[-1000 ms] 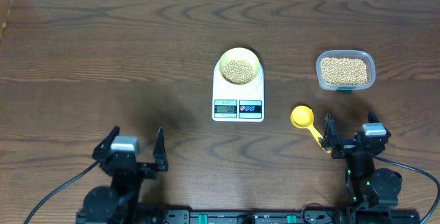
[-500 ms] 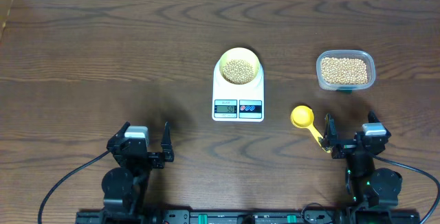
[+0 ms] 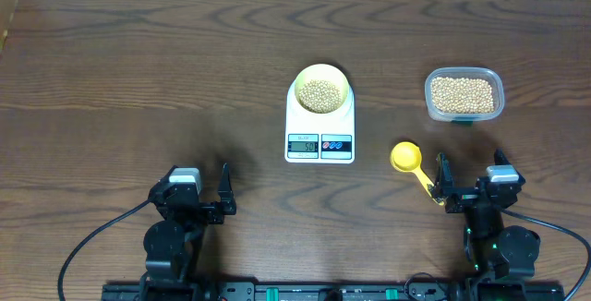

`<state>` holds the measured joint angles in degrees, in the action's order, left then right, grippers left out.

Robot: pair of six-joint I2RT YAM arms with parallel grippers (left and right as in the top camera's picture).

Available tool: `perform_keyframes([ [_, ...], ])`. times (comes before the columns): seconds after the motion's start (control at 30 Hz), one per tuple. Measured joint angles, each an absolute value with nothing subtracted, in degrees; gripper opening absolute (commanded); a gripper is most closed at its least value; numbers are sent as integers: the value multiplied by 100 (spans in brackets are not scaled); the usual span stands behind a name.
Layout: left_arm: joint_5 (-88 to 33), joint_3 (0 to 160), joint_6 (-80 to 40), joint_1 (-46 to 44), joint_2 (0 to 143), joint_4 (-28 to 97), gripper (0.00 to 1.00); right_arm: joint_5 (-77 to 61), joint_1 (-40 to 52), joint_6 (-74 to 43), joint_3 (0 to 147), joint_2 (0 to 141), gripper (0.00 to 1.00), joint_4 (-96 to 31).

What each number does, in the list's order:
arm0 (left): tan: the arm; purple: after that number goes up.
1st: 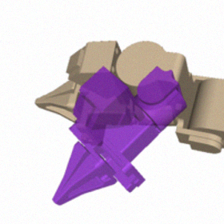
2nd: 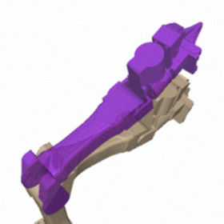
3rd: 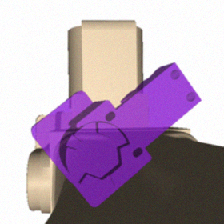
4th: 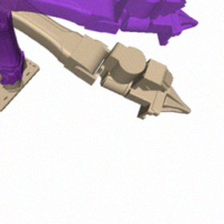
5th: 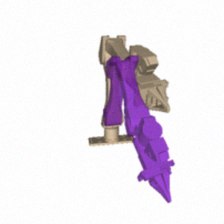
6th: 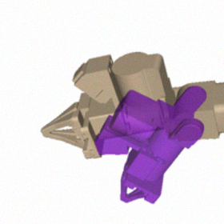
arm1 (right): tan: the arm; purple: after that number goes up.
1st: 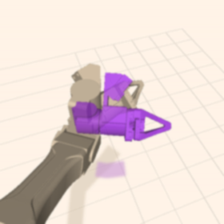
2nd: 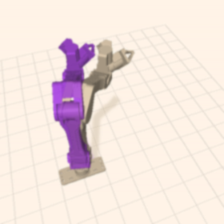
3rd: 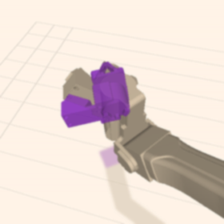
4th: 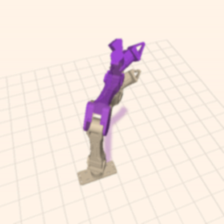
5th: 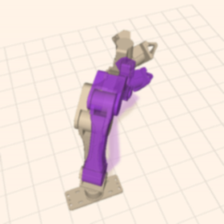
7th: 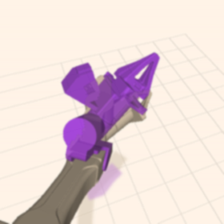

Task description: Scoop item into bowl and weigh 50g on scale

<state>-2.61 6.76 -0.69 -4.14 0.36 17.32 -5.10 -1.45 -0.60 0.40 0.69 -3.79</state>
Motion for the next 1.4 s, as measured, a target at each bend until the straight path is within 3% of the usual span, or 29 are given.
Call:
perform_keyframes([
  [0.57,-257,224,-152,-414,71,377,98,-510,-145,-60,40,69,99,-379],
  [1.4,-217,156,-106,-414,185,239,98,-510,-145,-60,40,69,99,-379],
])
